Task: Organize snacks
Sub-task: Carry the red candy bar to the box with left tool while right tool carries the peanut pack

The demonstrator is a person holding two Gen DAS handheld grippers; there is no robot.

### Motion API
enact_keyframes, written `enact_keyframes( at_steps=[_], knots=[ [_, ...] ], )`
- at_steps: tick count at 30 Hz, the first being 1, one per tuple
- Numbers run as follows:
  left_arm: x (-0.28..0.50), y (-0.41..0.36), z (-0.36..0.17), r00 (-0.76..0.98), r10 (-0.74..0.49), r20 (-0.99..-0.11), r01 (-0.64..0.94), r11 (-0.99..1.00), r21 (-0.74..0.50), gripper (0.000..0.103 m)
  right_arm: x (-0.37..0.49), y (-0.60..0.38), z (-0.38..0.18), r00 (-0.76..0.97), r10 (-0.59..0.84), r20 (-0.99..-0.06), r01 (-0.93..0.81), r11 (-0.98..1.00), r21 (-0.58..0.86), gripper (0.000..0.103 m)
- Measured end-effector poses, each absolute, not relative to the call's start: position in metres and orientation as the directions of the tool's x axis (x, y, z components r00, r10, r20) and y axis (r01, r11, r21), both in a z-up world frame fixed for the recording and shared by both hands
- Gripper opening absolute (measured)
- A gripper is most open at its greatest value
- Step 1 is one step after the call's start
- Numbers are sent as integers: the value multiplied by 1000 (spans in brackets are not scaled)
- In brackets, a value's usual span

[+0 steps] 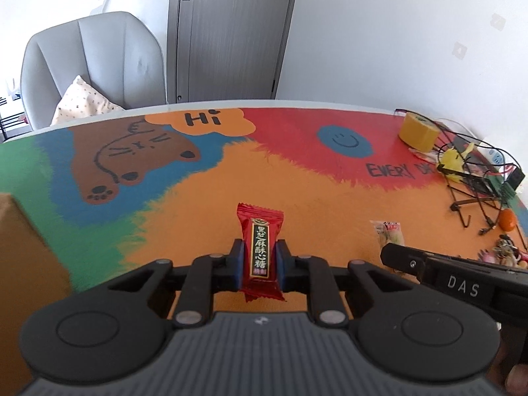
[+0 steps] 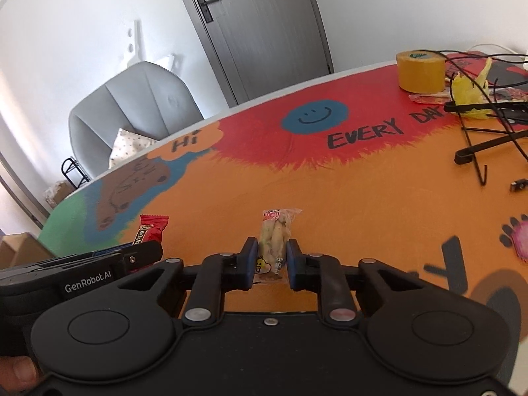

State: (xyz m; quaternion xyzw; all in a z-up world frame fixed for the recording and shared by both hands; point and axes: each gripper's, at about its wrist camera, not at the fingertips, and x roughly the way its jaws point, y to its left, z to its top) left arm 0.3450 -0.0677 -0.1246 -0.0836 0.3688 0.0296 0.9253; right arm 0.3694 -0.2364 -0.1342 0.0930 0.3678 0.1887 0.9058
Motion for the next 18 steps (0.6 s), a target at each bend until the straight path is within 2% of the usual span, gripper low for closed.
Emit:
enact_keyframes(
  at_steps=[18],
  knots=[
    [252,-46,-79,798,3,-603,-125,979,-161,18,287,-230,-100,705,438,-558,-314,898,308,20]
  ],
)
